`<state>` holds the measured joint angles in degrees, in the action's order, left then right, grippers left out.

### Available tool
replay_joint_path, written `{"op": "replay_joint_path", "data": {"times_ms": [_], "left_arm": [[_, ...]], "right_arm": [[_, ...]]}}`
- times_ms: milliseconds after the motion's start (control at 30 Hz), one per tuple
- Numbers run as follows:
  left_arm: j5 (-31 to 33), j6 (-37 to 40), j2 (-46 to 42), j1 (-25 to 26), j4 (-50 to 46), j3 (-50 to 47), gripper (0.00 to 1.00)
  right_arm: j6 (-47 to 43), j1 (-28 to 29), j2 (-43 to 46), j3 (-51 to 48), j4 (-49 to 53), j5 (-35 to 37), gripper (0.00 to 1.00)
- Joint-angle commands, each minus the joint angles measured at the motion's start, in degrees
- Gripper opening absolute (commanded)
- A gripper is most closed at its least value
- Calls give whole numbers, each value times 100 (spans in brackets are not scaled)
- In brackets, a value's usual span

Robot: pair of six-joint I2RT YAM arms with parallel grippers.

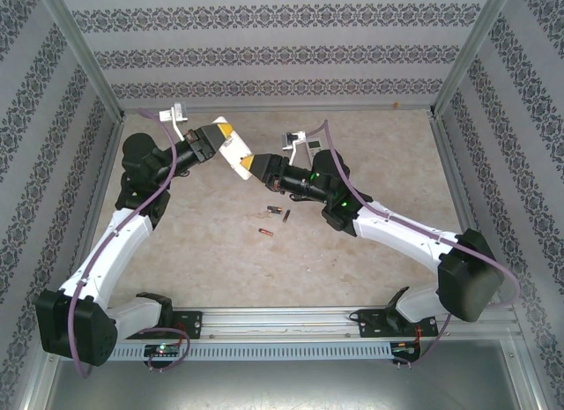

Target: Load the batteries into the remote control

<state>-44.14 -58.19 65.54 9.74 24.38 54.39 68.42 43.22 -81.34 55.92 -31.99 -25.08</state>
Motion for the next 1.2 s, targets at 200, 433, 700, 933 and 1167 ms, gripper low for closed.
{"op": "replay_joint_path", "data": {"times_ms": [200,433,700,933,1167], "left_arm": [[366,-135,-65,-43,746,137,0],[766,167,-92,-53,180,143,0],[635,154,-73,60,136,-160,0],[761,463,-146,580,-235,-415,0],[879,521,-26,950,-176,-581,0]], "right_arm": [[-22,-97,3,-368,536,76,21],[-46,-338,353,-847,525,152,9],[-1555,-1819,825,-1845,2400,1555,6],[-2224,-2924,-628,-2112,1860,698,9],[-2016,-3213,-1107,-2167,1905,1177,14]]}}
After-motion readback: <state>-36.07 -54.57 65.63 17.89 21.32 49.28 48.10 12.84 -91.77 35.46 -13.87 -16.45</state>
